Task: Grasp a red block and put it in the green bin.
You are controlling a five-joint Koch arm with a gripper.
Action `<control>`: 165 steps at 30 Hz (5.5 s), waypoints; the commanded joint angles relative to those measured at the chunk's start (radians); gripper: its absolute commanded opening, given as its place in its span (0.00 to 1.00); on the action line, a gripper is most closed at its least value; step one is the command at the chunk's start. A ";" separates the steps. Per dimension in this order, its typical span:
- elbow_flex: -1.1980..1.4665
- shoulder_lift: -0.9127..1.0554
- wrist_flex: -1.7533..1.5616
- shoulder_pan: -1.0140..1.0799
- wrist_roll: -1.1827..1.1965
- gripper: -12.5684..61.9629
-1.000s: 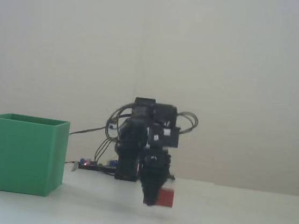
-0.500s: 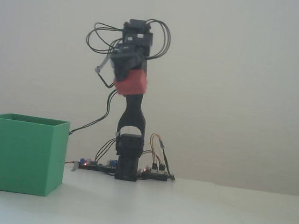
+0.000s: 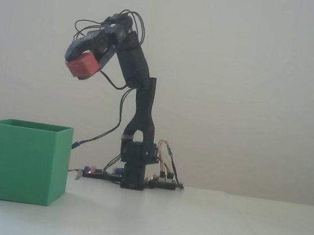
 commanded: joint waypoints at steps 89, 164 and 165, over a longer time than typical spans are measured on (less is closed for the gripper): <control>0.439 0.517 -0.279 -0.123 -0.155 0.60; 2.451 0.772 -1.890 -0.588 0.014 0.61; 2.451 0.772 -1.858 -0.586 0.014 0.61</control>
